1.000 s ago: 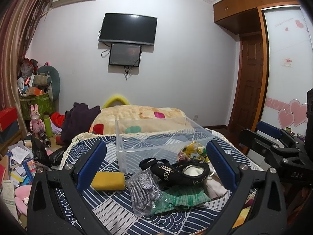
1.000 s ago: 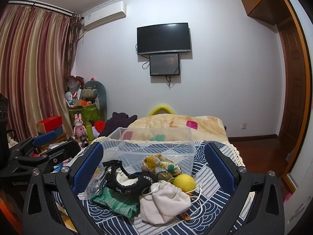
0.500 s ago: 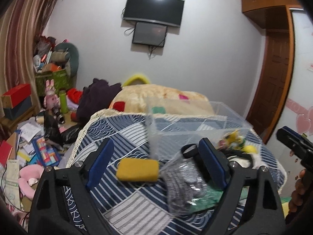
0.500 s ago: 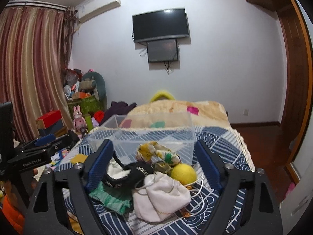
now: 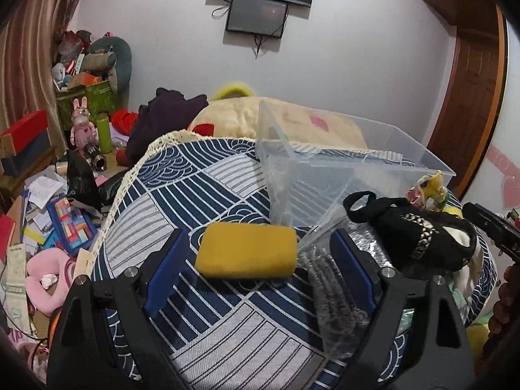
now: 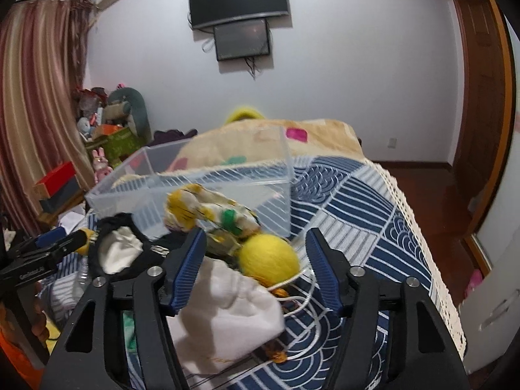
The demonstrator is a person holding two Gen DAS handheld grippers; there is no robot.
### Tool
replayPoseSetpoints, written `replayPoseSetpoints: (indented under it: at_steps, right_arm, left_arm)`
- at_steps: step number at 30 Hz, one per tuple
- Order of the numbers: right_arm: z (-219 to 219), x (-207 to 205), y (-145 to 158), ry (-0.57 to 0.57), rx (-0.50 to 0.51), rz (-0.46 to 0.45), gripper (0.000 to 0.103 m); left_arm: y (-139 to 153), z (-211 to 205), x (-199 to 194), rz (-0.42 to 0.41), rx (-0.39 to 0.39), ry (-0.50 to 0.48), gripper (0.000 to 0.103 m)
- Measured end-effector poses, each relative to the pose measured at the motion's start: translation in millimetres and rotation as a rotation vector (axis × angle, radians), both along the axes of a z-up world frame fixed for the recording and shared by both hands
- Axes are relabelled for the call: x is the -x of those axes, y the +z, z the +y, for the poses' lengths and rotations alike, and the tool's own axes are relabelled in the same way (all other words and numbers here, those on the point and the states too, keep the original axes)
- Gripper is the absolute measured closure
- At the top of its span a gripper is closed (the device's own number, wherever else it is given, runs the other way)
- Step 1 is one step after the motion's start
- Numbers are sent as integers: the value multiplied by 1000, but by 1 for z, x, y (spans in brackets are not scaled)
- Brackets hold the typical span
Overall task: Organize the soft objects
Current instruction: 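Grasp the yellow sponge with the left tool while the right tool grasps the yellow felt ball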
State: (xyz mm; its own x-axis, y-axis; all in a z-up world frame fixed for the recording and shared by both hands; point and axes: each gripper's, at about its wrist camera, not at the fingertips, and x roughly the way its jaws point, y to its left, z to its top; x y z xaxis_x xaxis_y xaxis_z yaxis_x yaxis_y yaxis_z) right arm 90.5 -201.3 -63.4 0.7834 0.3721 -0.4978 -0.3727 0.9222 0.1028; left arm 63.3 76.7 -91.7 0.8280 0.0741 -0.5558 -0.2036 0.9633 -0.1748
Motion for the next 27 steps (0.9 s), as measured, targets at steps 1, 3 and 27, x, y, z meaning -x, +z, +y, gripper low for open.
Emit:
replayPoseSetpoints:
  at_steps: [1, 3, 27]
  right_arm:
    - [-1, -2, -2, -6, 2, 12, 47]
    - [-2, -7, -4, -12, 2, 32, 49]
    - [-12, -3, 18, 3, -50, 3, 64]
  left_arm:
    - [-2, 2, -1, 4, 7, 1, 15]
    - [-5, 3, -2, 13, 12, -2, 20]
    - [31, -6, 10, -61, 6, -29, 42]
